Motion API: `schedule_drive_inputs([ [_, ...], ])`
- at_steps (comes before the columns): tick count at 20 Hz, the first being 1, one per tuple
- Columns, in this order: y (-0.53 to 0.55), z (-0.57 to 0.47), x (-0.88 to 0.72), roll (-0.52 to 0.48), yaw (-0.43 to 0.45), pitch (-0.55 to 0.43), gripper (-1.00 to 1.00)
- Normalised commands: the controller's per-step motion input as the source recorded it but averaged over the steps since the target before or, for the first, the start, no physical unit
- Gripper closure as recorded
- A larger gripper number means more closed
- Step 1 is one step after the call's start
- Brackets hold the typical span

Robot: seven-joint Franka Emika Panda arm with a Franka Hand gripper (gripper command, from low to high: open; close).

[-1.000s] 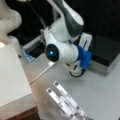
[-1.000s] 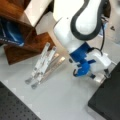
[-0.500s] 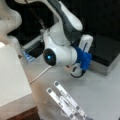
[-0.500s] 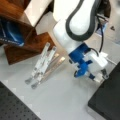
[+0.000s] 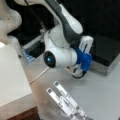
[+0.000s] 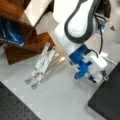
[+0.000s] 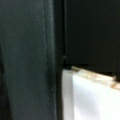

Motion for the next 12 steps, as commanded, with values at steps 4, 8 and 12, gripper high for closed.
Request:
schedule_drive_inputs([
  [4,-0.05,-0.01,0.03,0.188,0.002,-0.050,-1.00],
  [8,-0.06,-0.03,0.02,0.148,0.012,-0.043,1.00],
  [12,-0.06,-0.03,0.03,0.126,0.013,-0.042,1.00],
])
